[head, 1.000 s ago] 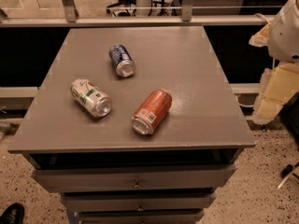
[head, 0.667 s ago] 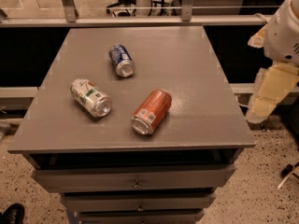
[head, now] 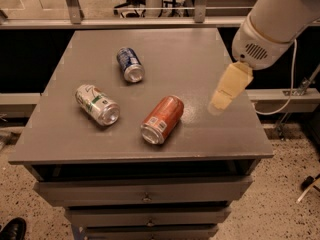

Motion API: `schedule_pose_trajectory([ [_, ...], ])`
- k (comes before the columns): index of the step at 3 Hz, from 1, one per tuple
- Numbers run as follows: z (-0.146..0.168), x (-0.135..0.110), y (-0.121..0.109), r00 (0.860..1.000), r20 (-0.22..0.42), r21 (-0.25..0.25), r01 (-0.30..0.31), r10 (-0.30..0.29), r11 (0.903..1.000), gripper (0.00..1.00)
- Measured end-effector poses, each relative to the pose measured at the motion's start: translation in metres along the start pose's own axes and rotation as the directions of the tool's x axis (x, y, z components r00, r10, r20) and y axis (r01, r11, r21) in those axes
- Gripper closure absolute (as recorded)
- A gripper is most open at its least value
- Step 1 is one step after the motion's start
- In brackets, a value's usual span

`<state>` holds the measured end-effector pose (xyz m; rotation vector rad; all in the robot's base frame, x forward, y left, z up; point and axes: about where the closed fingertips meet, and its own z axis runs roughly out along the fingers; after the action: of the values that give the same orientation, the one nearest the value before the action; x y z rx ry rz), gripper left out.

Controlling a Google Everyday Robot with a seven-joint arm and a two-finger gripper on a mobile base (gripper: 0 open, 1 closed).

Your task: Place coke can upright

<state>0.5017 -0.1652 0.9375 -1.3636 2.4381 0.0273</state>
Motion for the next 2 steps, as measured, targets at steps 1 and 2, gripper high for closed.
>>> schedule_pose_trajectory([
  [1,0.014,-0.022,-0.005,0.987,0.04,0.005,-0.157,0.157,0.9876,0.0],
  [2,0.016,-0.04,-0.002,0.96,0.057,0.053,-0.276,0.273,0.9596,0.0],
])
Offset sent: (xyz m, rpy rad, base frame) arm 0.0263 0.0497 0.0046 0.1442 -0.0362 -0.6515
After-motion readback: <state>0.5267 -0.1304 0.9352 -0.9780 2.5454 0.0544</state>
